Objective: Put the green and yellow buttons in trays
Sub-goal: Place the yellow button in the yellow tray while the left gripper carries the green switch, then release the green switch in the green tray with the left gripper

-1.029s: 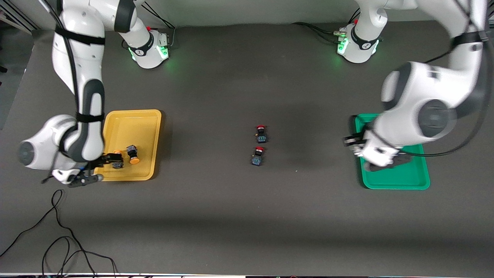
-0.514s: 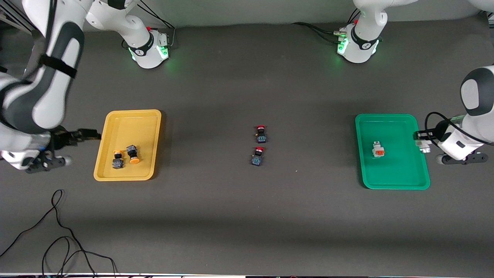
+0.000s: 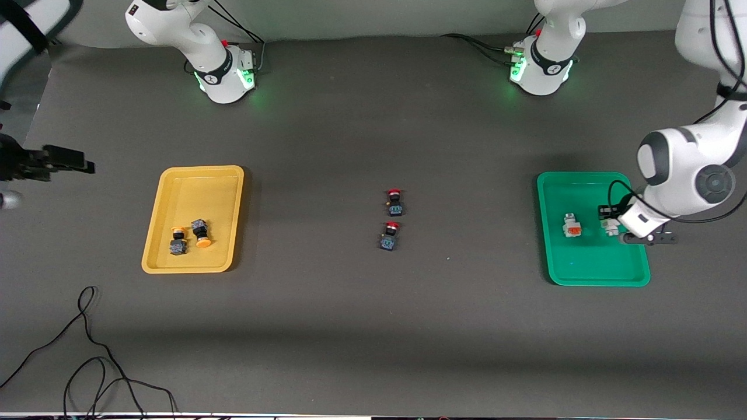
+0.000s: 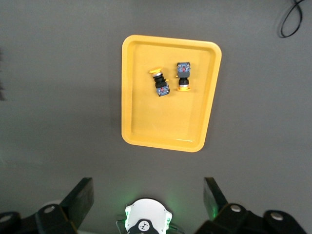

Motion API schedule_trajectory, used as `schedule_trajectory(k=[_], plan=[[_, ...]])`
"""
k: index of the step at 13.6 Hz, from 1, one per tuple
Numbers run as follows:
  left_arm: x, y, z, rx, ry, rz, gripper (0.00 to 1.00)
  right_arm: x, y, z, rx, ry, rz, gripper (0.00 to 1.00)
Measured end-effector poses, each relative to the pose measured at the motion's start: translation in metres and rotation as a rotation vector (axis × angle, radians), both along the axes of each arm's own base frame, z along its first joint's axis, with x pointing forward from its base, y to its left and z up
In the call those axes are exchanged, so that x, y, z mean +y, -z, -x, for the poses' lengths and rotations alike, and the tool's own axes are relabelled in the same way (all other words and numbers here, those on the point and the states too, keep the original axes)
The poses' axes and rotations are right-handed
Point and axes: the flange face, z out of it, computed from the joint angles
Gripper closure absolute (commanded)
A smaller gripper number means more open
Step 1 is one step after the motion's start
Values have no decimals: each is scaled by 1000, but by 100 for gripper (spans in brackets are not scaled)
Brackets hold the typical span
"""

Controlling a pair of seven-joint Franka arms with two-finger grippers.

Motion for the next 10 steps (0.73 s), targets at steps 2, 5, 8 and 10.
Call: schedule_trajectory(k=[2,5,8,10], plan=[[0,2,-1,0,1,0,0,-8,-1,2,-2,13,-5,0],[2,-12,-11,-12,7,-3,0,-8,1,1,-1,11,-5,0],[9,-58,-36,28,3,-5,0,-6,1,-1,-6,6,-2,0],[12,-108,-56,58,-2,-6,0,-3,2,-2,-6,1,-2,0]])
